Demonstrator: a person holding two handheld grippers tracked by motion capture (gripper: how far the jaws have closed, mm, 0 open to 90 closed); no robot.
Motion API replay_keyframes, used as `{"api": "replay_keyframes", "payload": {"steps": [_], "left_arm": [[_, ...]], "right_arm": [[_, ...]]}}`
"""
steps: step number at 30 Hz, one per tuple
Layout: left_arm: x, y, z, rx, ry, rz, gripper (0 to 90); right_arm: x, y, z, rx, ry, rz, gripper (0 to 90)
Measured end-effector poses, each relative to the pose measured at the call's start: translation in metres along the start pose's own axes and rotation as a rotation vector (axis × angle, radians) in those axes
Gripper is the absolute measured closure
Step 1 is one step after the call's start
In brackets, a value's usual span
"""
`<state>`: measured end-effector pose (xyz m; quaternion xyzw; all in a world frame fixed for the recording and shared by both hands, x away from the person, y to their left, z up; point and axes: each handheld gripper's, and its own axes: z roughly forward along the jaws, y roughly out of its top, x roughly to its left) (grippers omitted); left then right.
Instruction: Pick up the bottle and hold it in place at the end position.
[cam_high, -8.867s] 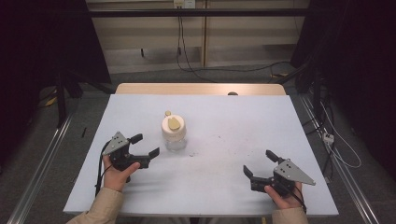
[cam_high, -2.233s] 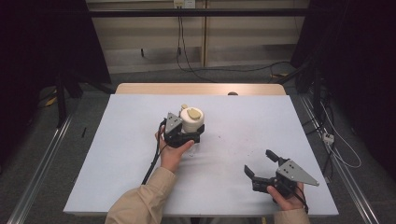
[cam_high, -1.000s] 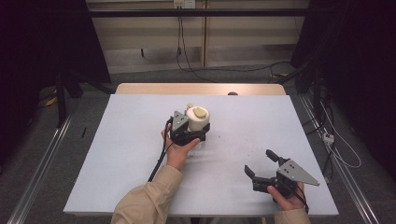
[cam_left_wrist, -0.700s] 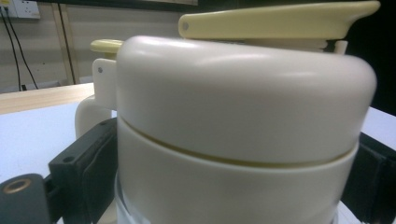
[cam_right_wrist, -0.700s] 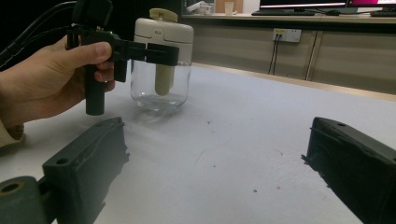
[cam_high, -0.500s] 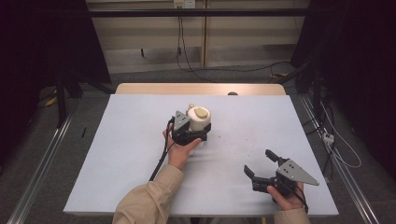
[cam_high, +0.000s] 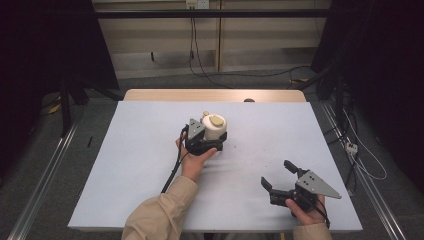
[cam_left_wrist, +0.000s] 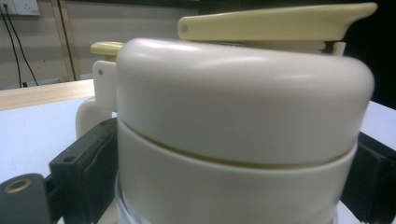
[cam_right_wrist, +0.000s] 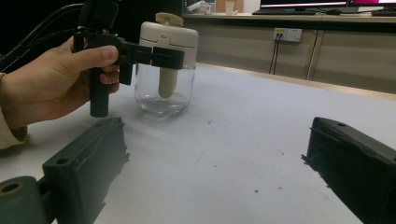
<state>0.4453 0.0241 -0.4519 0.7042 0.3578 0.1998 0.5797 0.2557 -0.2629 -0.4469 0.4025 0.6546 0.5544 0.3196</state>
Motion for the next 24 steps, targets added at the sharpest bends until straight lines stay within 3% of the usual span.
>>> {"api": "replay_keyframes", "payload": {"steps": [24], "left_arm": [[-0.005,0.002,0.013,0.010,-0.007,0.013,7.0]], "right_arm": [[-0.001,0.000,0.000,0.000,-0.001,0.003,3.9]]}}
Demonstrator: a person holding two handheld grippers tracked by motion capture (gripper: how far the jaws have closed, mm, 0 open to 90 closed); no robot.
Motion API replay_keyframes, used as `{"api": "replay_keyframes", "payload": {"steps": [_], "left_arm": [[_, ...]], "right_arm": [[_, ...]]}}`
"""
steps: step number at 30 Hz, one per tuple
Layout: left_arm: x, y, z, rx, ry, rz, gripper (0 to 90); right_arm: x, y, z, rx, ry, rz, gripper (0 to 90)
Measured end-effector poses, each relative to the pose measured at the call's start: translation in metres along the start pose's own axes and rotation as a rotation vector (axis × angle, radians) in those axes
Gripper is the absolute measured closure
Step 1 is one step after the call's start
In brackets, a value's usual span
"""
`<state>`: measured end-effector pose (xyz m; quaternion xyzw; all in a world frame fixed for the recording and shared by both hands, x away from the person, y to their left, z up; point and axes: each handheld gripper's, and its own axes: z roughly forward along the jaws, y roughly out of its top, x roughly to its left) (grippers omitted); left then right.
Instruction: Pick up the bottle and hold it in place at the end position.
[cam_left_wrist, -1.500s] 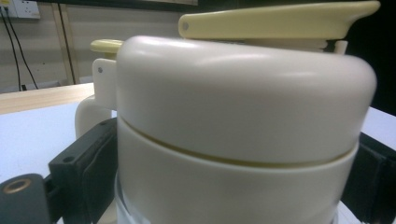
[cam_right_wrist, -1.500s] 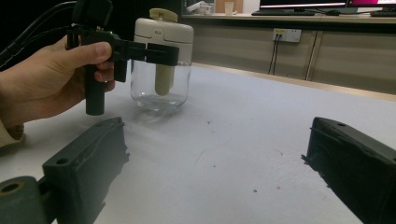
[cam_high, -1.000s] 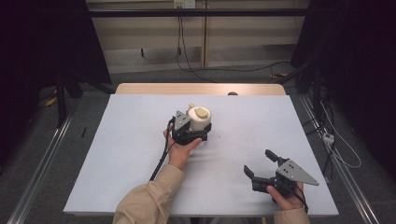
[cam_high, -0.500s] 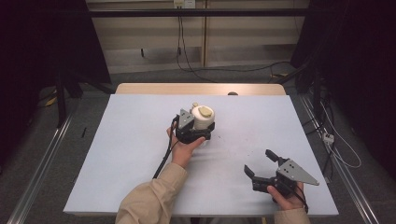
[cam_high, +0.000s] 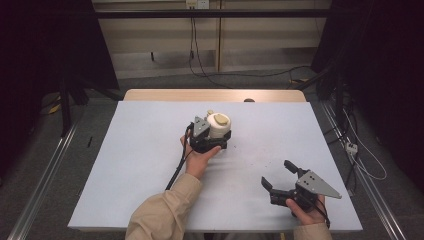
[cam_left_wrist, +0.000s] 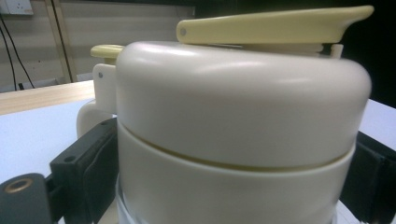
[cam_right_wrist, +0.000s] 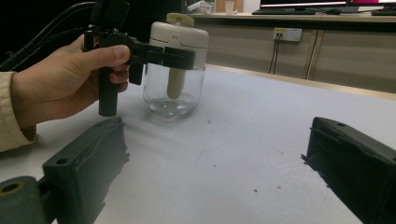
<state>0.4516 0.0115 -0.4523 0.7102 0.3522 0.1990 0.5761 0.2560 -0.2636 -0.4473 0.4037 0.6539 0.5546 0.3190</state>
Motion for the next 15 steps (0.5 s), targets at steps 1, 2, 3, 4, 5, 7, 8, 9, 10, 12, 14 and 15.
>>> {"api": "replay_keyframes", "payload": {"steps": [1,2,3,4,5,7,8,9,10,12,14,15], "left_arm": [[0.0001,0.0000,0.0003,0.001,0.000,0.002,7.0],[0.0003,0.0002,0.0006,0.000,0.001,0.005,7.1],[0.0001,0.0001,0.0011,-0.004,0.003,-0.002,7.1],[0.0002,0.0002,0.0014,-0.003,0.000,-0.001,7.0],[-0.0003,0.0000,0.0019,-0.003,-0.001,-0.006,7.1],[-0.0019,-0.0002,0.0035,-0.007,0.000,-0.002,7.1],[-0.0021,0.0001,0.0042,-0.006,0.002,-0.004,7.1],[-0.0023,0.0002,0.0049,-0.007,0.003,-0.009,7.1],[-0.0024,0.0004,0.0060,-0.008,0.001,-0.009,7.1],[-0.0031,0.0000,0.0069,-0.010,0.005,-0.002,7.1],[-0.0038,-0.0006,0.0067,-0.011,0.002,0.010,7.1],[-0.0040,-0.0007,0.0064,-0.010,0.003,0.011,7.1]], "right_arm": [[-0.0001,-0.0001,0.0002,0.000,0.001,0.000,3.9],[-0.0001,-0.0002,0.0002,0.001,0.000,0.000,3.9],[-0.0002,-0.0002,0.0003,0.001,0.000,0.001,3.9],[-0.0003,-0.0003,0.0004,0.001,0.000,0.001,3.9],[-0.0004,-0.0004,0.0005,0.002,0.000,0.001,4.0],[-0.0003,-0.0006,0.0010,0.006,0.001,0.003,4.0],[-0.0003,-0.0006,0.0010,0.007,0.002,0.005,4.0],[-0.0002,-0.0005,0.0011,0.003,0.001,0.005,4.0],[-0.0004,-0.0005,0.0009,0.004,0.002,0.002,4.0],[-0.0005,-0.0006,0.0009,0.002,0.002,0.001,4.0],[-0.0005,-0.0007,0.0007,0.004,0.002,0.003,4.0],[-0.0006,-0.0008,0.0007,0.004,0.002,0.003,4.0]]}}
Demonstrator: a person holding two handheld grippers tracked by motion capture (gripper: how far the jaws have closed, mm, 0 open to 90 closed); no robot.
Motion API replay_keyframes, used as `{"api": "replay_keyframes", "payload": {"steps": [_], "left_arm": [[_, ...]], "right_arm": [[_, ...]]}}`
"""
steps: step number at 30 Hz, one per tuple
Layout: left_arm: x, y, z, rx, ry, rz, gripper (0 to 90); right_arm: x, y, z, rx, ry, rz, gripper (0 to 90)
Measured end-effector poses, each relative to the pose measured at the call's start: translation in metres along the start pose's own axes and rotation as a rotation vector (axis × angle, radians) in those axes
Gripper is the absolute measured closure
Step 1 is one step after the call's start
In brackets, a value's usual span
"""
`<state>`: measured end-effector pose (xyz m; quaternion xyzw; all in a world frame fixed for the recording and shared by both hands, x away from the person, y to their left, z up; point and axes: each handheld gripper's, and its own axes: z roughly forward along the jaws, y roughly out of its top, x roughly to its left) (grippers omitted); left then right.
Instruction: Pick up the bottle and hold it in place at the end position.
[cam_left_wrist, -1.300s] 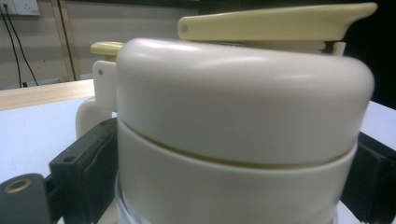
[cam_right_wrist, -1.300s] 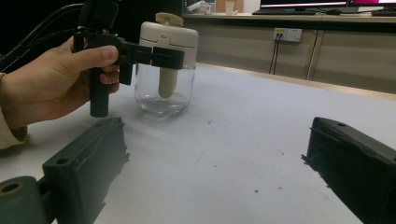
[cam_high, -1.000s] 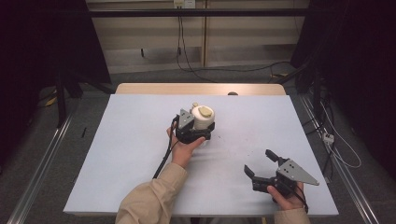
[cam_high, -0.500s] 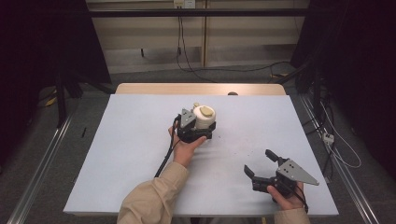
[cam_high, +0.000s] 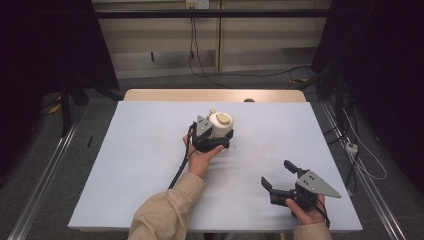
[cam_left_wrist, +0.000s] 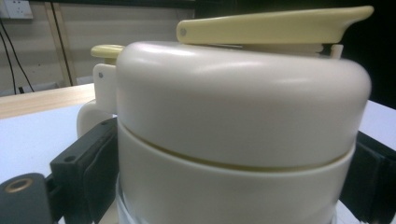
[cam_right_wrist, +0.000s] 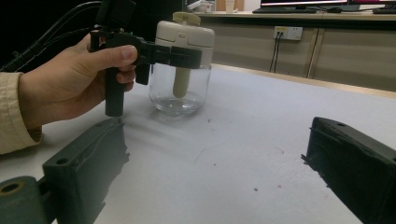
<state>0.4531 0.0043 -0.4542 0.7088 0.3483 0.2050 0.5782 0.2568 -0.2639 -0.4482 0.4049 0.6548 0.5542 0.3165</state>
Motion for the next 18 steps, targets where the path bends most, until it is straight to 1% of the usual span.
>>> {"api": "replay_keyframes", "payload": {"steps": [4,5,8,11,15,18], "left_arm": [[0.0005,-0.0006,-0.0012,0.002,-0.008,0.017,7.0],[0.0001,-0.0008,-0.0015,0.003,-0.012,0.015,7.0],[0.0008,-0.0006,-0.0036,0.020,-0.019,0.024,6.9],[0.0019,0.0001,-0.0053,0.032,-0.025,0.024,6.9],[0.0008,0.0001,-0.0068,0.042,-0.022,0.022,6.9],[0.0007,-0.0002,-0.0082,0.048,-0.023,0.031,6.9]], "right_arm": [[0.0004,0.0001,0.0002,0.001,-0.002,0.001,4.0],[0.0004,0.0002,0.0003,0.003,-0.001,-0.005,4.0],[0.0017,0.0002,0.0017,0.005,0.004,-0.009,4.0],[0.0033,0.0001,0.0037,0.013,0.007,-0.014,4.0],[0.0050,0.0003,0.0049,0.018,0.009,-0.017,4.0],[0.0053,0.0000,0.0059,0.024,0.013,-0.017,4.0]]}}
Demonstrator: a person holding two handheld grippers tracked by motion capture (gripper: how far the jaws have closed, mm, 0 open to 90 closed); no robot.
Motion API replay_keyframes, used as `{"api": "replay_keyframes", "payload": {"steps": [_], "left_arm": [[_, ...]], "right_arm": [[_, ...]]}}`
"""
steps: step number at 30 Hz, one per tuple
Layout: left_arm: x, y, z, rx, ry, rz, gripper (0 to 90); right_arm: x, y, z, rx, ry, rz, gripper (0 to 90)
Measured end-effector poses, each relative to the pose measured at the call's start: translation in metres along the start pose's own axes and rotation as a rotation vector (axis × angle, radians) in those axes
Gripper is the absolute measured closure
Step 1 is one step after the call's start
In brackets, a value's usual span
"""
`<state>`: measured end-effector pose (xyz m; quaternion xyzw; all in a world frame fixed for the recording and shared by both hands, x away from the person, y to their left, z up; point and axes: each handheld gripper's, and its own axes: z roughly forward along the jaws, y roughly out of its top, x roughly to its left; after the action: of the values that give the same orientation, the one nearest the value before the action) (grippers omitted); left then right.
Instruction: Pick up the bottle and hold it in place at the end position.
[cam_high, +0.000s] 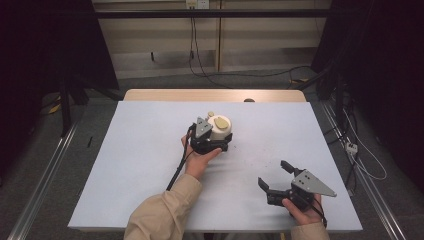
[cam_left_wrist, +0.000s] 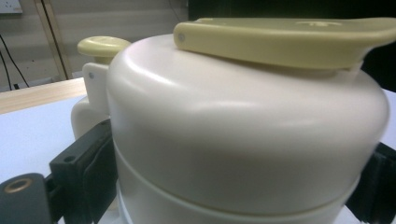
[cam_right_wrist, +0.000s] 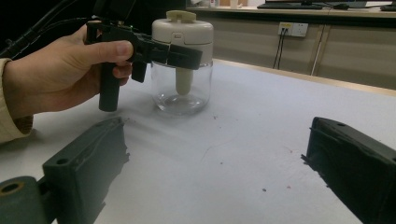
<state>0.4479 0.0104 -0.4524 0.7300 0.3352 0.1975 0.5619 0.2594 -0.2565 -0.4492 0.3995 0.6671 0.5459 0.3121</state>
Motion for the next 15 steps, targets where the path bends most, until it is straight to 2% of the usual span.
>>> {"api": "replay_keyframes", "payload": {"steps": [3,6,15], "left_arm": [[0.0008,-0.0015,-0.0015,-0.004,-0.003,-0.015,6.8],[0.0007,-0.0020,-0.0026,-0.001,-0.003,-0.002,6.8],[0.0011,-0.0032,-0.0036,-0.005,-0.008,-0.001,6.8]], "right_arm": [[0.0005,-0.0001,0.0014,0.006,0.005,-0.004,3.9],[0.0017,0.0003,0.0031,0.008,0.011,-0.003,3.9],[0.0003,0.0009,0.0084,0.026,0.002,-0.005,3.8]]}}
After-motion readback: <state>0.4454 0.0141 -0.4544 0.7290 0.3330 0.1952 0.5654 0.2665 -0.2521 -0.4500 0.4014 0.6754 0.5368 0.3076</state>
